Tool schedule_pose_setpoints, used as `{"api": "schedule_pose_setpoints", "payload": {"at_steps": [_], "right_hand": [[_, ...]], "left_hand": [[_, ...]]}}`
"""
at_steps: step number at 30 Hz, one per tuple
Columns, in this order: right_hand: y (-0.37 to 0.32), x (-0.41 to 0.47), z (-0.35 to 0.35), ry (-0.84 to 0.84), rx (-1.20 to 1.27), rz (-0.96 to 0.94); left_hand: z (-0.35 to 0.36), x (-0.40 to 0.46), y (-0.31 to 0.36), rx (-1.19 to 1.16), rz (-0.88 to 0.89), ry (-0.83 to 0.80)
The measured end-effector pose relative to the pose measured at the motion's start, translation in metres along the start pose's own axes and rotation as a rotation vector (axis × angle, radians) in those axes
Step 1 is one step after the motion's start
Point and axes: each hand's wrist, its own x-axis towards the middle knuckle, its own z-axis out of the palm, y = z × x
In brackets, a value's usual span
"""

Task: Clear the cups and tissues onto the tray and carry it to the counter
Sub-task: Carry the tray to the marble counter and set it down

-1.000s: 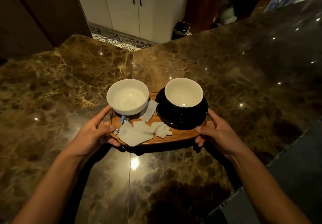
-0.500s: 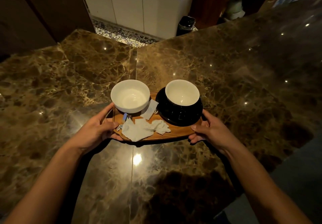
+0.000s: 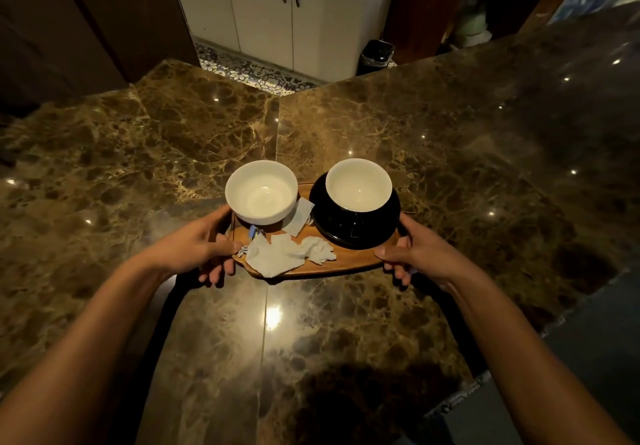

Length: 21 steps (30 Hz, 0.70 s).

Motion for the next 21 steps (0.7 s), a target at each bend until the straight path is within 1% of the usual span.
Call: {"api": "schedule_pose_setpoints", "payload": {"at_steps": [6,11,14,18,20,21], "right_hand": [[0.002,0.001,-0.009,-0.012,-0.168,0.001],[0.0,0.0,-0.004,0.068,-0.28,0.001],[0.002,-0.002,-0.003,0.098,-0.253,-0.012],[0.004,-0.004,-0.002,0.089,-0.201,-0.026],[0.003,-0.004,-0.005,0.072,-0.209,-0.014],[0.001,-0.006,-0.007,0.05,-0.22,-0.004]], "left_hand": [[0.005,-0.001,0.002,0.07,0.004,0.036],[0.008,-0.005,0.002,0.087,-0.014,0.077],[0.013,-0.008,0.003,0.107,-0.018,0.136],[0.022,-0.016,0.004,0.153,-0.042,0.227],[0.026,-0.017,0.01,0.209,-0.078,0.253],[0.028,-0.017,0.013,0.273,-0.106,0.263]]}}
